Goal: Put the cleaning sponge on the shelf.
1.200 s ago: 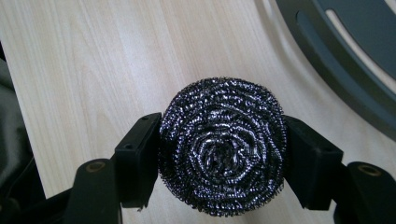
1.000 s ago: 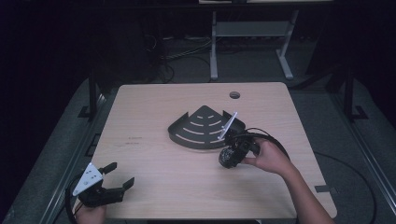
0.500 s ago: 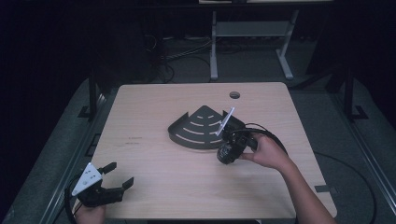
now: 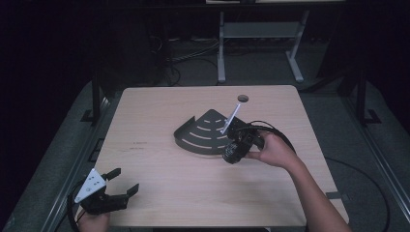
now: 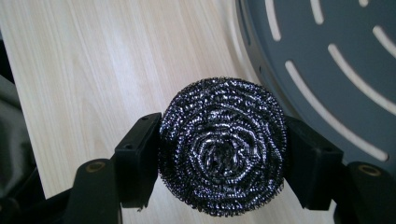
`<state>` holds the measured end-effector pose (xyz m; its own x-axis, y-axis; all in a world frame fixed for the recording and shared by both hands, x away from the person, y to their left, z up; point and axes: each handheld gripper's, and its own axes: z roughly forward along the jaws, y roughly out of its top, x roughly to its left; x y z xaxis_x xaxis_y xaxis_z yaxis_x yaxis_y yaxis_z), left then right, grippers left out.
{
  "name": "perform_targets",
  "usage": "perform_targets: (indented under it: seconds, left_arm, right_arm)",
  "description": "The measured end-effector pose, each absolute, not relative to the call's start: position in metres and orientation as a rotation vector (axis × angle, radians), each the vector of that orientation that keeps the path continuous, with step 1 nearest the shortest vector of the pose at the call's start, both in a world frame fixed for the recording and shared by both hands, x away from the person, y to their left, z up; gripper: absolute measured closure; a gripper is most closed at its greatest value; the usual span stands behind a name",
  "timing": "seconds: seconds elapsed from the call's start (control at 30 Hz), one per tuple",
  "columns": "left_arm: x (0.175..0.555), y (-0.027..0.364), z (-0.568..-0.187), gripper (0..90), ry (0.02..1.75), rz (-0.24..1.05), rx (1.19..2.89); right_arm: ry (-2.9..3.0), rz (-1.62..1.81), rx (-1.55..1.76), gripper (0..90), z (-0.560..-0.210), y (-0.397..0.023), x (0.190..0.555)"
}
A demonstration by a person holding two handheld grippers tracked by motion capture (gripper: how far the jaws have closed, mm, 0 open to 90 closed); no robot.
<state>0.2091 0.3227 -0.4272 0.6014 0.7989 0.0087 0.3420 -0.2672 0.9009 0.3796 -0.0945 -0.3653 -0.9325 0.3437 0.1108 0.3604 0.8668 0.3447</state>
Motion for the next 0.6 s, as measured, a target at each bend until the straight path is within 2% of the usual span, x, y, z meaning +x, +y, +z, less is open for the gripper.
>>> perform_targets:
  seconds: [0.6]
  left_arm:
    - [0.209, 0.324, -0.427, 13.4, 0.919, 0.589, 1.847]
  right_arm:
    - [-2.992, -0.559, -0.562, 33.8, -0.357, -0.081, 0.402]
